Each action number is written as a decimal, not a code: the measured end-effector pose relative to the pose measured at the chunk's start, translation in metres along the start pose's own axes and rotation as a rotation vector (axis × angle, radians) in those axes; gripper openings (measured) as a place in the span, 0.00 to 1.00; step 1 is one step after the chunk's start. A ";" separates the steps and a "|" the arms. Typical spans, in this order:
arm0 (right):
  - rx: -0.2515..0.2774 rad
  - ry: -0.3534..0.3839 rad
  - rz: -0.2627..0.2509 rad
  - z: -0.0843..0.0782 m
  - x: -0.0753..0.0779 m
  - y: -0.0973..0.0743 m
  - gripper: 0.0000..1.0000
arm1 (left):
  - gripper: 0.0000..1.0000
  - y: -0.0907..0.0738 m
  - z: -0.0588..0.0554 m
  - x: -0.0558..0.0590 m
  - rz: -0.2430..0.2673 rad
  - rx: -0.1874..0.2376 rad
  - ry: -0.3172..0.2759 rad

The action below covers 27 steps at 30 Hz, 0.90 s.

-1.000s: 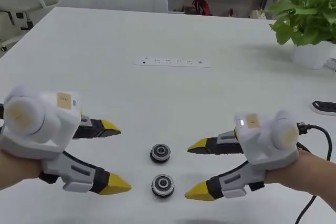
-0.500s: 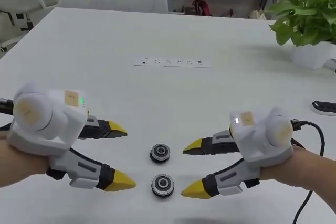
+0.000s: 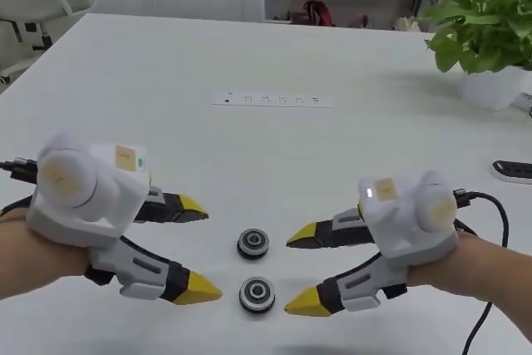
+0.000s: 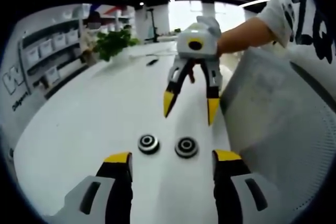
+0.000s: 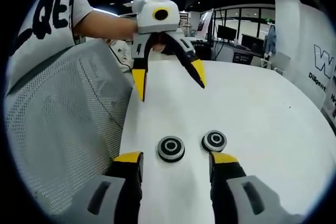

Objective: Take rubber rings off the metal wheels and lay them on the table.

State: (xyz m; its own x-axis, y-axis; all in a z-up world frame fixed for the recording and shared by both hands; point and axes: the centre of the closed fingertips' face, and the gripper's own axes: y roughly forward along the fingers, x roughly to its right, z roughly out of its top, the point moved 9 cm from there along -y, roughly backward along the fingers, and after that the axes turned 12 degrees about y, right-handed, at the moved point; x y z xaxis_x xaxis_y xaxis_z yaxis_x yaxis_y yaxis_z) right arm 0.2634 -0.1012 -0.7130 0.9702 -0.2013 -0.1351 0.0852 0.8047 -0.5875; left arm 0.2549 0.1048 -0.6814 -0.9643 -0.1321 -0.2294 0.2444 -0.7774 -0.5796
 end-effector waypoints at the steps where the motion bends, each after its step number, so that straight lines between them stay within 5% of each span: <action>1: 0.000 0.002 0.002 0.000 0.000 0.000 0.47 | 0.62 0.001 0.000 0.000 -0.002 0.001 -0.001; 27: -0.029 -0.002 0.031 0.000 0.000 0.009 0.41 | 0.57 0.016 0.001 0.004 -0.052 -0.022 0.006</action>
State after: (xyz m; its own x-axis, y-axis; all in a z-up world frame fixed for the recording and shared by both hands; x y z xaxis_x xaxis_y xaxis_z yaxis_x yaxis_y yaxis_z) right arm 0.2638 -0.0939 -0.7188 0.9727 -0.1752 -0.1525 0.0480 0.7939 -0.6061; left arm 0.2551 0.0914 -0.6903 -0.9752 -0.0882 -0.2032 0.1962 -0.7696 -0.6076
